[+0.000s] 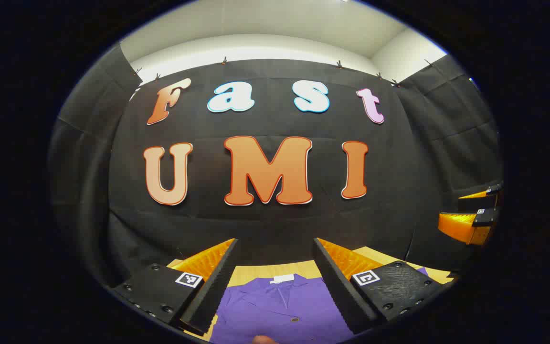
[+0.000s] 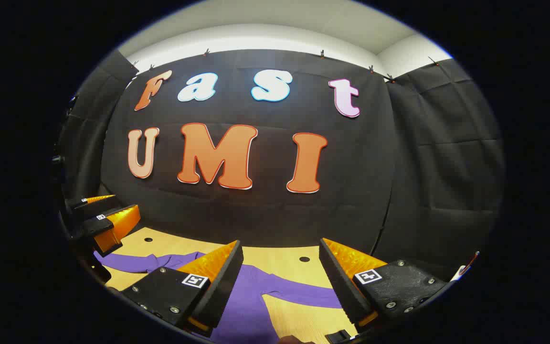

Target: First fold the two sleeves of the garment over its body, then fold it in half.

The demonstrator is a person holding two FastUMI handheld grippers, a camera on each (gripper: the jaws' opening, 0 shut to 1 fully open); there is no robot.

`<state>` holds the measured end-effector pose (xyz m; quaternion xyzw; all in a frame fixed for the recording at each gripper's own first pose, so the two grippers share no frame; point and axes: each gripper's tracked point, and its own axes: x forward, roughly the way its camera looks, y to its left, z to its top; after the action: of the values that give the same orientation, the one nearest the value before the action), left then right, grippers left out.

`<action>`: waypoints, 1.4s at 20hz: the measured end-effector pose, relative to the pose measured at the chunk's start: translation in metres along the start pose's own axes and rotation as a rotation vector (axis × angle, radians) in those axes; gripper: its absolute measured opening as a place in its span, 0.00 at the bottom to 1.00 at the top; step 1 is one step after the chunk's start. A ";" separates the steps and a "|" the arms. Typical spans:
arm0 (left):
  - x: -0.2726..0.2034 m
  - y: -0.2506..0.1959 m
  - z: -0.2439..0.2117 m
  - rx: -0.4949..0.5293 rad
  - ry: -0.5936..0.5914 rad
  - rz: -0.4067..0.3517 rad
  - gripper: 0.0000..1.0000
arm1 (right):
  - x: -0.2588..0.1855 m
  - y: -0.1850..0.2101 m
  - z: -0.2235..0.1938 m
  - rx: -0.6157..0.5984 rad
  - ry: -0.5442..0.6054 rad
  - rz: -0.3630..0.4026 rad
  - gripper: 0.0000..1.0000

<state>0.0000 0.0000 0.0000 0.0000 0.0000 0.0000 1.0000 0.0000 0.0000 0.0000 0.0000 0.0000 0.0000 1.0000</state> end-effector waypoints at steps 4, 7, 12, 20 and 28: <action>-0.003 0.002 0.008 -0.024 0.000 0.115 1.00 | 0.013 0.005 0.002 0.014 -0.007 0.106 0.96; -0.005 -0.010 0.001 0.010 0.039 0.150 1.00 | 0.017 0.003 -0.008 0.029 0.005 0.154 0.95; -0.015 -0.025 0.000 0.001 0.048 0.166 0.98 | 0.025 -0.003 -0.011 0.043 0.006 0.197 0.96; -0.014 -0.043 0.016 0.043 -0.017 0.158 1.00 | 0.028 -0.021 -0.012 0.058 -0.009 0.170 0.96; -0.015 -0.055 0.012 0.066 0.002 0.144 0.98 | 0.030 -0.027 -0.025 0.054 0.017 0.171 0.96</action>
<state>-0.0149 -0.0553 0.0115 0.0327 0.0011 0.0721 0.9969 0.0302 -0.0270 -0.0245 0.0272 0.0083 0.0853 0.9959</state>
